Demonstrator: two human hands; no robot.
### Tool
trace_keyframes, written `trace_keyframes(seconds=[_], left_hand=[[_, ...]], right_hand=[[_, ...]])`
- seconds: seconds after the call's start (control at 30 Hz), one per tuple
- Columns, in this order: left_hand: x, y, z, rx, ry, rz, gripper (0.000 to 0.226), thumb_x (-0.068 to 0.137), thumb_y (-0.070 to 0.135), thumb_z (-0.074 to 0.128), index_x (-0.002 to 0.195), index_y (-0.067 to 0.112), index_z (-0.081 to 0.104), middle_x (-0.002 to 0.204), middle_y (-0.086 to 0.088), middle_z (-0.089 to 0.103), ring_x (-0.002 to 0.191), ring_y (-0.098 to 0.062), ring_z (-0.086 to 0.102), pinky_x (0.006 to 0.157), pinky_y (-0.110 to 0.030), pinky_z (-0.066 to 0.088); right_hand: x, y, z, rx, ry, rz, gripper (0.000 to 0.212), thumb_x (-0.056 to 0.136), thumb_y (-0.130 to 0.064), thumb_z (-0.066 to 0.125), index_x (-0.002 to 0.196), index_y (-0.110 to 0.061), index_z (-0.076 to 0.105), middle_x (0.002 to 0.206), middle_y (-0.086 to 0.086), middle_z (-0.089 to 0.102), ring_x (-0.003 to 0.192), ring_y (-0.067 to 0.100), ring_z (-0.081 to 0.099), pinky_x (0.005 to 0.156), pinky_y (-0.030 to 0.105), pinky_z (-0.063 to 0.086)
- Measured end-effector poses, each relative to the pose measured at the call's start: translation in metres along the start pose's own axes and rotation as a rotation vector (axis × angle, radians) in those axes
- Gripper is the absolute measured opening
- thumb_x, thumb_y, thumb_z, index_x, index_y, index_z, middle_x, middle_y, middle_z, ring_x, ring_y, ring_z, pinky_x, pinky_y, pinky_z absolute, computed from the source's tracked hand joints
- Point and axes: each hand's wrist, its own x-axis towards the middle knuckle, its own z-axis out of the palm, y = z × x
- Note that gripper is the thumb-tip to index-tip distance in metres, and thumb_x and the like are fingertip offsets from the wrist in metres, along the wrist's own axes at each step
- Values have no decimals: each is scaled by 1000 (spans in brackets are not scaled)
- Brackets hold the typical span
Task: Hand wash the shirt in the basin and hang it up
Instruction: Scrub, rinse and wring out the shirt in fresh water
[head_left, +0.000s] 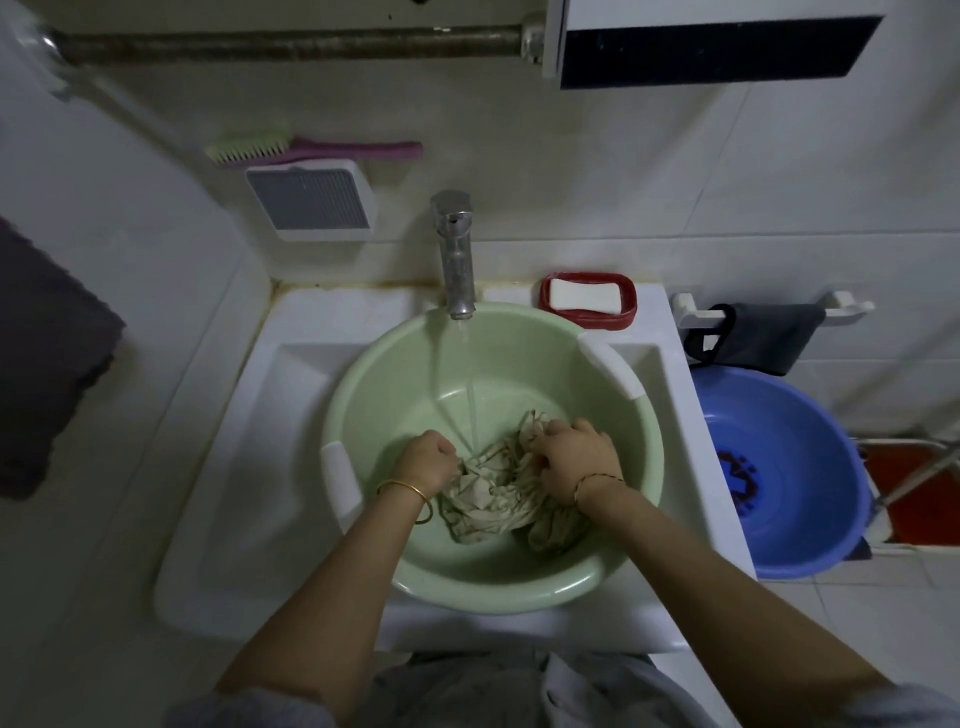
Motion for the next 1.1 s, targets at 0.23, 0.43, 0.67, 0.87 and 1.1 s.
trace_keyframes(seconds=[0.23, 0.43, 0.67, 0.87, 1.1], left_hand=[[-1, 5, 4, 170, -77, 2, 10, 88, 13, 50, 81, 14, 57, 72, 0, 54, 77, -19, 50, 54, -24, 33], [-1, 1, 6, 181, -87, -53, 20, 84, 17, 54, 93, 4, 66, 94, -12, 70, 89, -29, 65, 71, -27, 45], [-2, 4, 10, 243, -150, 11, 19, 84, 22, 58, 89, 9, 70, 92, -11, 70, 85, -25, 63, 67, -24, 41], [2, 1, 15, 254, -128, 32, 21, 84, 24, 60, 95, 10, 71, 95, -8, 70, 91, -25, 64, 76, -26, 47], [7, -4, 17, 234, -123, 48, 23, 83, 24, 62, 90, 5, 72, 92, -14, 71, 89, -28, 65, 81, -33, 52]], right_hand=[[4, 0, 5, 59, 42, 47, 28, 89, -34, 43, 100, -18, 64, 108, 1, 59, 103, 21, 49, 86, 35, 39], [2, 0, 8, 60, 102, 7, 22, 89, -37, 45, 88, -21, 60, 100, 1, 62, 95, 20, 54, 83, 32, 36], [4, -1, 11, 44, 110, -17, 25, 89, -42, 44, 93, -24, 62, 90, 1, 66, 86, 21, 59, 78, 30, 36], [5, 2, 21, 17, 98, -1, 26, 89, -47, 46, 87, -23, 57, 90, 1, 66, 86, 22, 61, 80, 32, 38], [6, 2, 27, 28, 158, 16, 42, 87, -46, 50, 115, -15, 48, 115, 7, 54, 97, 27, 58, 80, 34, 39]])
